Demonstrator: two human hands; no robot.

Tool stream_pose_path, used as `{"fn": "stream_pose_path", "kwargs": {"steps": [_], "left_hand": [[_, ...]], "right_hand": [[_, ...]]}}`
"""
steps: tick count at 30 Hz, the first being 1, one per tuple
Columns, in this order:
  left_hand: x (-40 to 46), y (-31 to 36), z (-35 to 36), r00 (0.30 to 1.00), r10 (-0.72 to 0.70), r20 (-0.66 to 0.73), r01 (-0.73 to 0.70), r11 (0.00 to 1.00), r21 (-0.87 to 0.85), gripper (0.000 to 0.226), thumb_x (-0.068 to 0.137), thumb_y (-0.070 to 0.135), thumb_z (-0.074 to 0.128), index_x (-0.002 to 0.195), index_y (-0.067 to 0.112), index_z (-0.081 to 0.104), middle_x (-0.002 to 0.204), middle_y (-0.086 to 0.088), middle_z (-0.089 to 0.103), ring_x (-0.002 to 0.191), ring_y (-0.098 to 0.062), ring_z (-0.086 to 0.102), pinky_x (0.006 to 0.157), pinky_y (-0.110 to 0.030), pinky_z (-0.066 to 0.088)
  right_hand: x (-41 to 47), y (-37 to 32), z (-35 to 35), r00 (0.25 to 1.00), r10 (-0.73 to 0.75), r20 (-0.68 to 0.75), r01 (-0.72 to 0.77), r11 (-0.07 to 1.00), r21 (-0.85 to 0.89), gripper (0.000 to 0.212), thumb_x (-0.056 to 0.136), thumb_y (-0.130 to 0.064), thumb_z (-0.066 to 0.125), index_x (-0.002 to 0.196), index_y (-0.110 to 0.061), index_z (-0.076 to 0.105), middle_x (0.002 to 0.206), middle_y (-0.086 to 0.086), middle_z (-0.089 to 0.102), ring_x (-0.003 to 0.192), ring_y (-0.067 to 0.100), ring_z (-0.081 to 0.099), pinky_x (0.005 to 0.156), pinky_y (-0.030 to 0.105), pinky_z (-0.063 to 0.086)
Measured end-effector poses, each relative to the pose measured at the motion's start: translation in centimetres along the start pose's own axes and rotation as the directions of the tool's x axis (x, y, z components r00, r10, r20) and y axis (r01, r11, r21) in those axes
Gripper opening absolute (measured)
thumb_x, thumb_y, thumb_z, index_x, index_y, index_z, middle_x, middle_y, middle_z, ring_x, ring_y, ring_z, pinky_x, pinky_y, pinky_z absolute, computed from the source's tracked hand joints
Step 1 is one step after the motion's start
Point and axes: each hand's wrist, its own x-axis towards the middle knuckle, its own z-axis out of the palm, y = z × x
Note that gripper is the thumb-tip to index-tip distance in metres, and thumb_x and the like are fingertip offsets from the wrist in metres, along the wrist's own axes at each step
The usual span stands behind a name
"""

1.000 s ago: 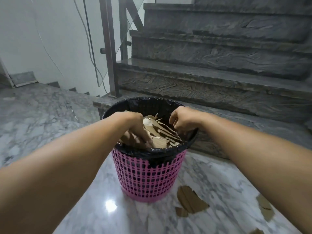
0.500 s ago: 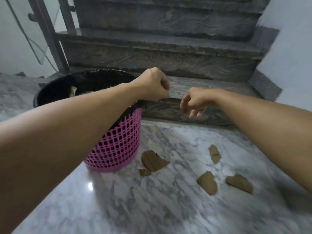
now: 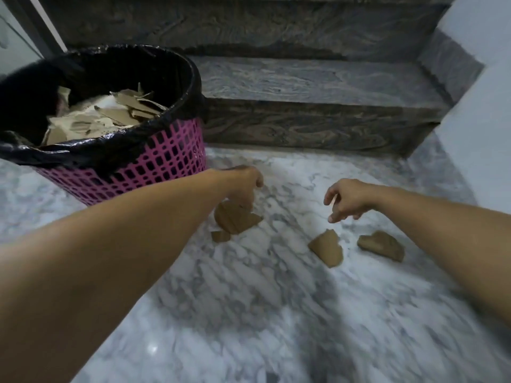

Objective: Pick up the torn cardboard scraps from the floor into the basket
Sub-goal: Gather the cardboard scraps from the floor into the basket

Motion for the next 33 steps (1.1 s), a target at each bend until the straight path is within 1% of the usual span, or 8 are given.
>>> {"fn": "stream_pose_path", "kwargs": {"steps": [5, 12, 16, 21, 25, 28, 30, 33], "left_hand": [[0.3, -3.5, 5.3, 0.997, -0.047, 0.061, 0.048, 0.999, -0.015, 0.037, 0.074, 0.009, 0.074, 0.109, 0.016, 0.062, 0.115, -0.005, 0.063, 0.091, -0.023, 0.064, 0.078, -0.039, 0.058], [-0.1, -5.3, 9.8, 0.995, -0.035, -0.098, 0.036, 0.999, 0.008, 0.032, 0.078, 0.008, 0.068, 0.110, 0.010, 0.062, 0.105, -0.006, 0.063, 0.093, -0.023, 0.063, 0.080, -0.032, 0.052], [0.7, -5.6, 10.4, 0.993, -0.062, -0.102, 0.058, 0.998, -0.039, 0.020, 0.076, 0.005, 0.072, 0.083, 0.017, 0.057, 0.076, 0.003, 0.059, 0.065, -0.011, 0.056, 0.064, -0.024, 0.045], [1.4, -5.8, 9.4, 0.995, -0.052, -0.086, 0.044, 0.995, -0.094, 0.021, 0.067, 0.005, 0.080, 0.082, 0.014, 0.069, 0.078, 0.001, 0.066, 0.069, -0.013, 0.059, 0.071, -0.030, 0.053], [3.5, -5.1, 7.6, 0.990, -0.066, -0.127, 0.029, 0.960, -0.277, 0.021, 0.061, 0.004, 0.089, 0.069, 0.012, 0.071, 0.074, 0.003, 0.067, 0.069, -0.006, 0.061, 0.073, -0.024, 0.053], [5.3, -5.8, 7.8, 0.980, -0.099, -0.173, 0.046, 0.956, -0.290, 0.027, 0.056, 0.000, 0.090, 0.069, 0.013, 0.070, 0.105, -0.007, 0.063, 0.080, -0.019, 0.066, 0.076, -0.032, 0.058], [5.9, -5.8, 8.6, 0.983, -0.120, -0.140, 0.086, 0.970, -0.226, 0.033, 0.059, 0.004, 0.087, 0.084, 0.015, 0.069, 0.118, -0.011, 0.055, 0.089, -0.026, 0.064, 0.078, -0.036, 0.057], [6.0, -5.7, 9.2, 0.989, -0.071, -0.127, 0.063, 0.996, -0.065, 0.027, 0.062, 0.017, 0.082, 0.079, 0.027, 0.063, 0.106, -0.003, 0.055, 0.099, -0.024, 0.055, 0.087, -0.039, 0.051]], "right_hand": [[1.5, 2.1, 4.8, 0.992, -0.116, 0.039, 0.122, 0.953, -0.276, 0.075, 0.066, -0.034, 0.087, 0.131, -0.026, 0.052, 0.121, -0.001, 0.056, 0.098, 0.015, 0.055, 0.081, 0.030, 0.050], [2.2, 3.3, 7.6, 0.966, -0.245, 0.083, 0.248, 0.782, -0.571, 0.083, 0.050, -0.049, 0.090, 0.113, -0.021, 0.044, 0.111, 0.001, 0.042, 0.101, 0.021, 0.044, 0.065, 0.031, 0.036], [2.9, 3.5, 6.8, 0.980, -0.192, 0.057, 0.194, 0.837, -0.511, 0.065, 0.053, -0.048, 0.089, 0.092, -0.027, 0.041, 0.097, -0.005, 0.044, 0.093, 0.018, 0.045, 0.063, 0.030, 0.033], [4.1, 4.3, 5.7, 0.988, -0.112, 0.108, 0.138, 0.950, -0.280, 0.036, 0.072, -0.025, 0.084, 0.078, -0.031, 0.049, 0.089, -0.006, 0.058, 0.081, 0.013, 0.056, 0.058, 0.026, 0.040], [4.4, 4.1, 4.0, 0.995, -0.015, 0.100, 0.053, 0.919, -0.391, 0.025, 0.087, -0.036, 0.069, 0.096, -0.019, 0.052, 0.091, -0.002, 0.057, 0.080, 0.016, 0.055, 0.062, 0.025, 0.042], [3.9, 4.1, 2.1, 0.986, 0.117, 0.121, -0.047, 0.882, -0.469, 0.045, 0.092, -0.043, 0.060, 0.118, -0.007, 0.055, 0.119, 0.011, 0.059, 0.095, 0.024, 0.058, 0.076, 0.030, 0.047], [3.3, 4.7, 1.1, 0.977, 0.159, 0.142, -0.084, 0.900, -0.428, 0.053, 0.094, -0.042, 0.059, 0.130, -0.006, 0.046, 0.134, 0.013, 0.050, 0.107, 0.028, 0.056, 0.075, 0.030, 0.046], [2.2, 5.7, 1.7, 0.964, 0.211, 0.164, -0.107, 0.868, -0.486, 0.057, 0.094, -0.040, 0.061, 0.135, -0.006, 0.043, 0.136, 0.012, 0.047, 0.116, 0.029, 0.054, 0.078, 0.033, 0.042]]}}
